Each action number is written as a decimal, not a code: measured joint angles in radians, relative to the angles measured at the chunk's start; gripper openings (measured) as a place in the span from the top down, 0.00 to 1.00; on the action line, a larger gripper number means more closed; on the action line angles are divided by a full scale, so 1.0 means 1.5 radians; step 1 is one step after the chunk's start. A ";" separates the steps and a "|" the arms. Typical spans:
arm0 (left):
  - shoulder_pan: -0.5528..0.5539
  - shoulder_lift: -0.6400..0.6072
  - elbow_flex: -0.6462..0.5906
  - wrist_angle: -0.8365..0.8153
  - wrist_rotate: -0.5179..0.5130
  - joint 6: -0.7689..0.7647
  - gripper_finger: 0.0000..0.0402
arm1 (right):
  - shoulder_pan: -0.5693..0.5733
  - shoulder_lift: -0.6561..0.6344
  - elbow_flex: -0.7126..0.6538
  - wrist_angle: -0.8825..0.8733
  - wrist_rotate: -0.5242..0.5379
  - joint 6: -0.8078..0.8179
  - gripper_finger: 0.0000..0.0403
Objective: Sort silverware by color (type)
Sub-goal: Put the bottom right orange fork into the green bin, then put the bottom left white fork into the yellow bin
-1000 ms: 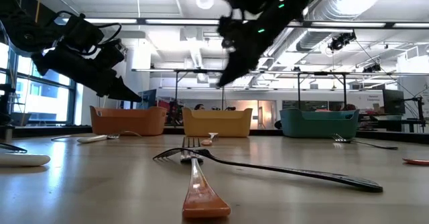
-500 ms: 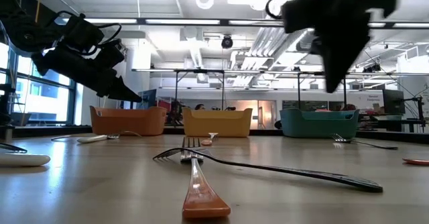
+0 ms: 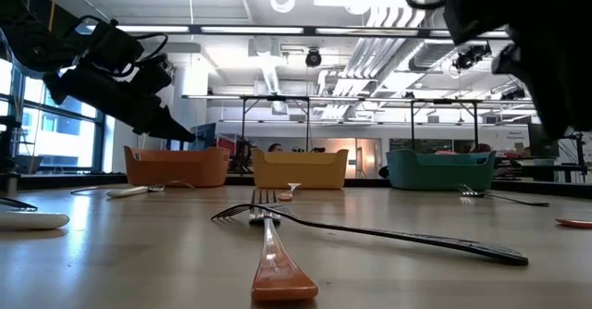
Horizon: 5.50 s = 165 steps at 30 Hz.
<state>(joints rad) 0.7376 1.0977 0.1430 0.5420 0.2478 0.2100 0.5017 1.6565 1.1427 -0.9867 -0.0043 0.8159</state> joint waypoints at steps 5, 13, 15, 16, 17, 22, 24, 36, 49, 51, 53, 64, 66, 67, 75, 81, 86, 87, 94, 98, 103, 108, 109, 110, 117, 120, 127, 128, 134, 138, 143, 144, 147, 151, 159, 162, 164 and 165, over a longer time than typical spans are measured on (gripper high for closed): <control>0.000 0.000 0.000 -0.005 0.000 0.000 1.00 | 0.011 0.051 0.000 -0.001 -0.054 0.041 0.61; 0.000 0.000 0.000 -0.005 0.000 0.001 1.00 | 0.038 0.099 -0.009 0.003 -0.085 0.057 0.61; 0.000 0.000 0.000 -0.005 0.000 0.001 1.00 | 0.039 0.102 -0.021 0.003 -0.091 0.062 0.61; 0.000 0.000 0.000 -0.005 0.000 0.001 1.00 | 0.038 0.102 -0.026 0.003 -0.092 0.061 0.61; 0.000 0.000 0.000 -0.005 0.000 0.001 1.00 | 0.038 0.102 -0.033 0.005 -0.092 0.060 0.61; 0.000 0.000 0.000 -0.012 0.000 0.001 1.00 | 0.033 0.101 -0.073 0.068 -0.108 0.051 0.61; 0.000 0.000 0.000 -0.015 0.000 0.001 1.00 | 0.030 0.098 -0.088 0.084 -0.117 0.049 0.61; 0.000 0.000 0.000 -0.017 0.000 0.002 1.00 | -0.003 0.099 -0.102 0.090 -0.128 -0.010 0.81; 0.000 0.000 0.000 -0.017 0.000 0.002 1.00 | -0.034 0.107 -0.044 0.052 -0.113 -0.100 0.99; 0.000 0.000 0.000 -0.017 0.000 0.003 1.00 | -0.035 0.106 -0.021 0.045 -0.105 -0.114 0.99; 0.000 0.000 0.000 -0.017 0.000 0.005 1.00 | -0.038 0.106 0.005 0.027 -0.102 -0.130 0.99; 0.000 0.000 0.000 -0.017 0.000 0.006 1.00 | -0.117 0.098 0.192 -0.270 0.111 -0.273 1.00; 0.000 0.000 0.000 -0.016 0.000 0.006 1.00 | -0.158 0.080 0.192 -0.286 0.170 -0.327 1.00; 0.000 0.000 0.000 -0.016 0.000 0.006 1.00 | -0.182 0.067 0.184 -0.285 0.193 -0.355 1.00; 0.000 0.000 0.000 -0.017 0.000 0.002 1.00 | -0.451 -0.059 0.100 -0.196 0.309 -0.546 1.00; 0.000 0.000 0.000 -0.015 0.000 -0.005 1.00 | -0.685 -0.105 0.043 0.005 0.278 -0.719 1.00; 0.000 0.000 0.000 -0.014 0.000 0.006 1.00 | -0.831 -0.089 0.004 0.147 0.174 -0.826 1.00; 0.000 0.000 0.000 -0.014 0.000 0.006 1.00 | -0.851 -0.081 -0.003 0.159 0.159 -0.834 1.00; 0.000 0.000 0.000 -0.008 0.000 0.006 1.00 | -0.922 -0.025 -0.030 0.174 0.157 -0.876 1.00; 0.000 0.000 0.000 -0.008 0.000 0.005 1.00 | -0.937 0.005 -0.032 0.181 0.155 -0.881 1.00; 0.000 0.000 0.000 -0.008 0.000 0.002 1.00 | -0.941 0.036 -0.032 0.194 0.155 -0.889 1.00; 0.000 0.000 0.000 0.008 0.000 -0.017 1.00 | -0.941 0.050 -0.032 0.206 0.155 -0.887 0.97; 0.000 0.000 0.000 0.012 0.000 -0.017 1.00 | -0.941 0.050 -0.032 0.206 0.157 -0.884 0.96; 0.000 0.000 0.000 0.014 0.000 -0.017 1.00 | -0.941 0.050 -0.032 0.206 0.160 -0.880 0.94; -0.003 0.000 0.000 0.012 0.002 -0.017 1.00 | -0.932 0.043 -0.032 0.206 0.191 -0.863 0.82; -0.026 0.000 0.004 -0.006 0.002 -0.017 1.00 | -0.921 0.013 -0.031 0.209 0.189 -0.861 0.86; -0.134 0.000 0.083 -0.172 -0.090 -0.016 1.00 | -0.914 -0.086 -0.047 0.314 -0.041 -0.811 0.97; -0.152 0.000 0.098 -0.199 -0.119 -0.016 1.00 | -0.912 -0.099 -0.064 0.352 -0.077 -0.807 0.97; -0.247 0.000 0.184 -0.381 -0.189 -0.046 1.00 | -0.884 -0.162 -0.218 0.669 -0.200 -0.769 0.99; -0.324 0.000 0.232 -0.510 -0.191 -0.053 1.00 | -0.846 -0.190 -0.334 0.928 -0.202 -0.718 0.99; -0.444 0.000 0.266 -0.634 -0.191 -0.117 0.98 | -0.795 -0.201 -0.416 1.121 -0.205 -0.694 0.98; -0.471 0.000 0.272 -0.656 -0.191 -0.133 0.97 | -0.785 -0.201 -0.422 1.136 -0.202 -0.694 0.98; -0.555 0.005 0.287 -0.705 -0.191 -0.188 0.94 | -0.759 -0.202 -0.423 1.145 -0.194 -0.694 0.98; -0.663 0.015 0.297 -0.714 -0.198 -0.292 0.88 | -0.727 -0.202 -0.423 1.146 -0.194 -0.694 0.98; -0.848 0.090 0.337 -0.721 -0.260 -0.398 0.74 | -0.695 -0.202 -0.423 1.153 -0.192 -0.712 0.98; -0.890 0.137 0.368 -0.728 -0.267 -0.405 0.69 | -0.695 -0.202 -0.422 1.153 -0.192 -0.707 0.98; -0.911 0.168 0.394 -0.736 -0.267 -0.413 0.66 | -0.695 -0.202 -0.422 1.152 -0.189 -0.707 0.98; -0.919 0.182 0.404 -0.739 -0.266 -0.418 0.65 | -0.695 -0.202 -0.422 1.152 -0.185 -0.707 0.98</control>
<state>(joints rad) -0.6402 1.3708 0.7496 -0.5661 -0.1518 -0.4163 -0.5411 1.3537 0.5091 0.7412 -0.2814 -0.2439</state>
